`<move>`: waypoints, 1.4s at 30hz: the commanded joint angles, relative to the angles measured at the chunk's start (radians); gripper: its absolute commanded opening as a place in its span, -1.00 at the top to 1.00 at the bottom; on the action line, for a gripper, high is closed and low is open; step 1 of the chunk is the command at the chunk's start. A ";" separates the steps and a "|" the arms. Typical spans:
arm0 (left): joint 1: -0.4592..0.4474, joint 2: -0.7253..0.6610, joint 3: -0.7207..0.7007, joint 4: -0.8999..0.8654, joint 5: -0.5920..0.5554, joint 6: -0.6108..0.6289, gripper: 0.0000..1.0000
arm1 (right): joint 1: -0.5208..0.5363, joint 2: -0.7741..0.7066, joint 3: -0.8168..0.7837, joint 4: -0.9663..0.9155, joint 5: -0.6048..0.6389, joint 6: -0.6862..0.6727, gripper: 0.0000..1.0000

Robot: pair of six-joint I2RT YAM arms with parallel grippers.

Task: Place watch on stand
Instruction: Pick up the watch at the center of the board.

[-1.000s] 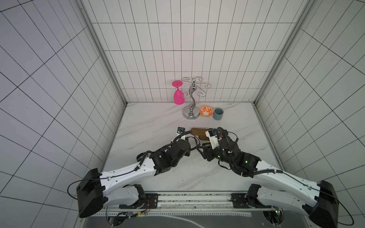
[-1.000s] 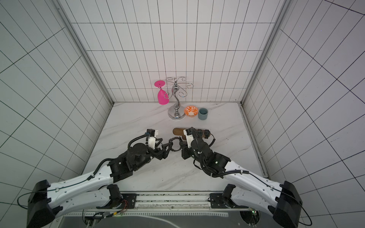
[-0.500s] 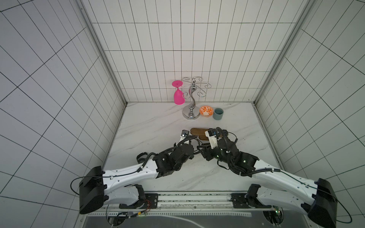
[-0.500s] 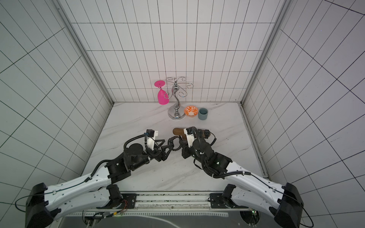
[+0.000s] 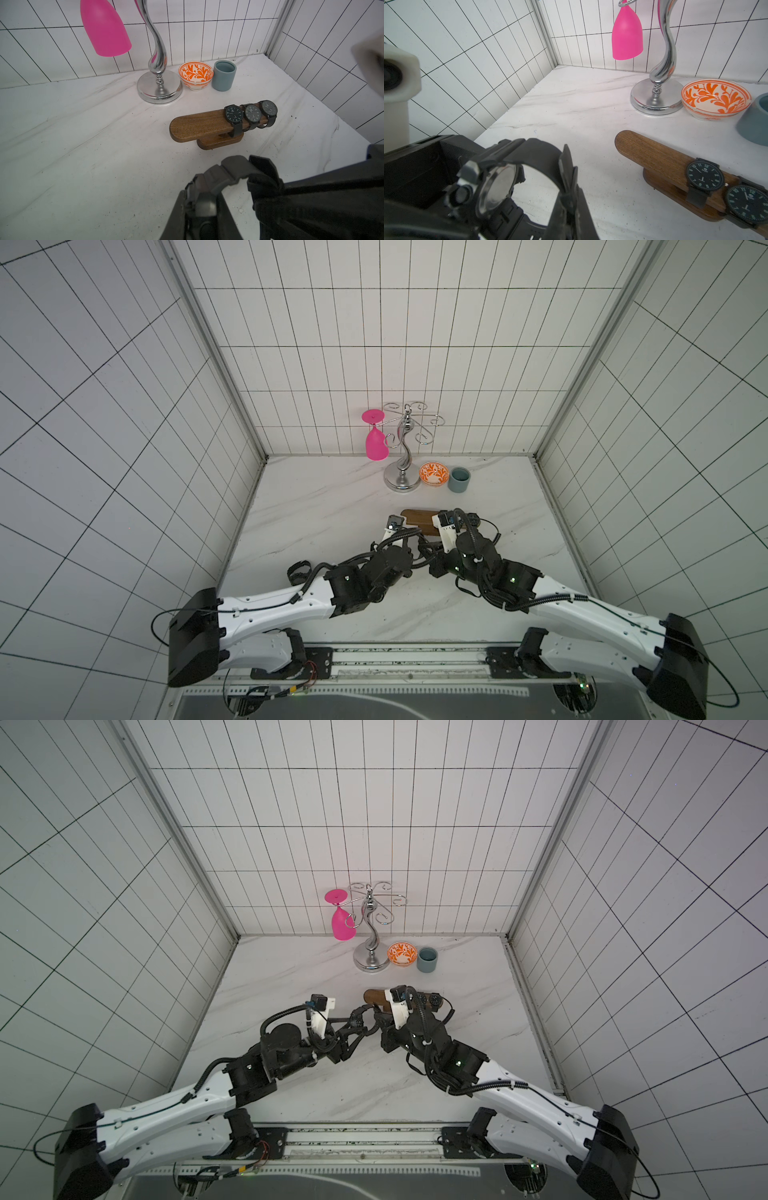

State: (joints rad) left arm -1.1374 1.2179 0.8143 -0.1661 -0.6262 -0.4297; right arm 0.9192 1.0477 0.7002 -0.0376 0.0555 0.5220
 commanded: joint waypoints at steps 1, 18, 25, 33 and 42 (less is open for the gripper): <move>-0.007 -0.048 -0.025 0.091 0.046 0.003 0.49 | 0.004 -0.012 0.085 -0.003 0.056 0.000 0.92; 0.182 -0.281 -0.204 0.216 0.512 -0.083 -0.63 | 0.003 -0.084 0.015 0.046 0.095 -0.132 1.00; 0.183 -0.278 -0.226 0.282 0.611 -0.101 -0.64 | 0.003 -0.089 -0.010 0.101 0.071 -0.157 1.00; 0.182 -0.269 -0.227 0.301 0.611 -0.098 -0.47 | 0.004 -0.084 -0.013 0.122 0.043 -0.168 1.00; 0.185 -0.266 -0.222 0.313 0.609 -0.098 -0.26 | 0.003 -0.078 -0.024 0.143 0.019 -0.181 1.00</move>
State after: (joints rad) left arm -0.9592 0.9493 0.5903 0.1169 -0.0223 -0.5247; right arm 0.9180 0.9741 0.6983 0.0566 0.0940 0.3538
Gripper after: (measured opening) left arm 0.638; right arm 0.073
